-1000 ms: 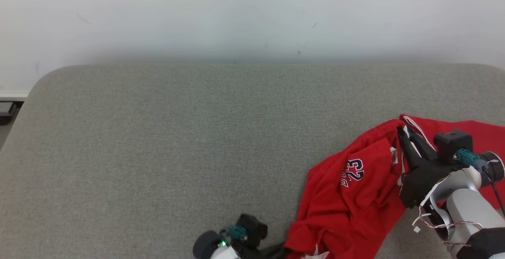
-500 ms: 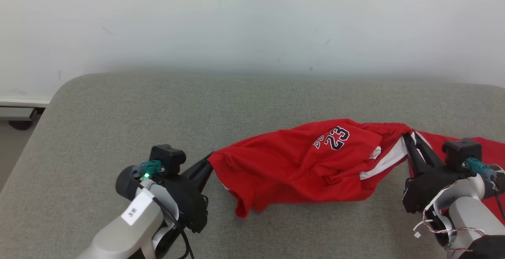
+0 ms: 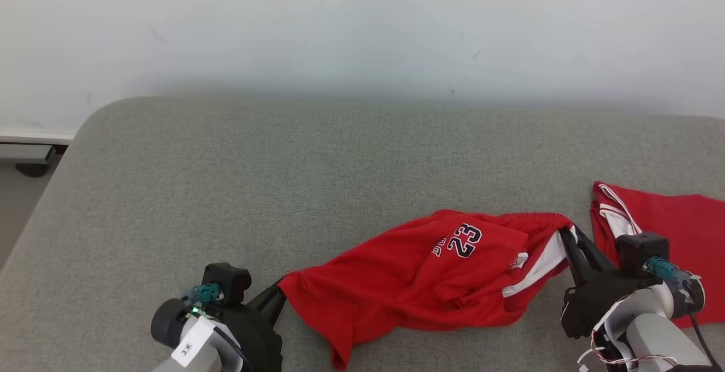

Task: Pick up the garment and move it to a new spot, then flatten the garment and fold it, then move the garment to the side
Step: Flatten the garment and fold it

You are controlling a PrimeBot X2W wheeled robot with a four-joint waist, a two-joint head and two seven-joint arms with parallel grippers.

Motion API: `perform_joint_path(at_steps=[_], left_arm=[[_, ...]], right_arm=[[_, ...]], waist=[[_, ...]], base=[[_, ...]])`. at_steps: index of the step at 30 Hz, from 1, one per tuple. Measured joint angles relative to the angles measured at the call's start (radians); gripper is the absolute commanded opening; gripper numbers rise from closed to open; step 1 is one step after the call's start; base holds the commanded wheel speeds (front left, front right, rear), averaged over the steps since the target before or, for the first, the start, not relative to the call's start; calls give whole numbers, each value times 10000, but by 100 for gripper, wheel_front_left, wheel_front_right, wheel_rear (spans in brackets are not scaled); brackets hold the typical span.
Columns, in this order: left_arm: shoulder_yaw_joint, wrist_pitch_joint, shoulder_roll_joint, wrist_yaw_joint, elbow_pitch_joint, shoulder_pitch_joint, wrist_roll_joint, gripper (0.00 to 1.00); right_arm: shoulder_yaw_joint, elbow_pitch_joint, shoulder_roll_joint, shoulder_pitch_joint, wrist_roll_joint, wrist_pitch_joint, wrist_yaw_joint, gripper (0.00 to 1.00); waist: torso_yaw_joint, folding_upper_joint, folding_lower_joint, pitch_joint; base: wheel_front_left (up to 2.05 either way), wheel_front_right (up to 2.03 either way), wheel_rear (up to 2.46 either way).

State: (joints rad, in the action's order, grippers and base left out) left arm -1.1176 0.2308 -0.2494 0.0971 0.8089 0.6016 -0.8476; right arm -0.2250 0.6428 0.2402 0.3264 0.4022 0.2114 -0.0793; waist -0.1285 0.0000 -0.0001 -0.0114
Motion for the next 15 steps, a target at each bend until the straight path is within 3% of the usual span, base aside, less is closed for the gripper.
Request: perform_joint_path(at_steps=[7,9,10,15], left_arm=[[48,81,280,88,236,27,-25,0],[73,86,295,88,322,59,-50,62],[100,86,297,88,391,72,-56,100],[274,88,240,88,667,143,-82,100]], right_arm=[[-23,33,-8,106,12,0,-17,0],[-23,52,-8,111,12,0,-48,0],[-25,61,-8,112,13,0,-59,0],[-19,138,-8,113,27,2,-90,0]], waist=[[53,0,0,-151],[48,0,0,-159],[44,0,1,-162],[0,0,0,-156]], base=[[0,0,0],[0,0,0],[0,0,0],[0,0,0]])
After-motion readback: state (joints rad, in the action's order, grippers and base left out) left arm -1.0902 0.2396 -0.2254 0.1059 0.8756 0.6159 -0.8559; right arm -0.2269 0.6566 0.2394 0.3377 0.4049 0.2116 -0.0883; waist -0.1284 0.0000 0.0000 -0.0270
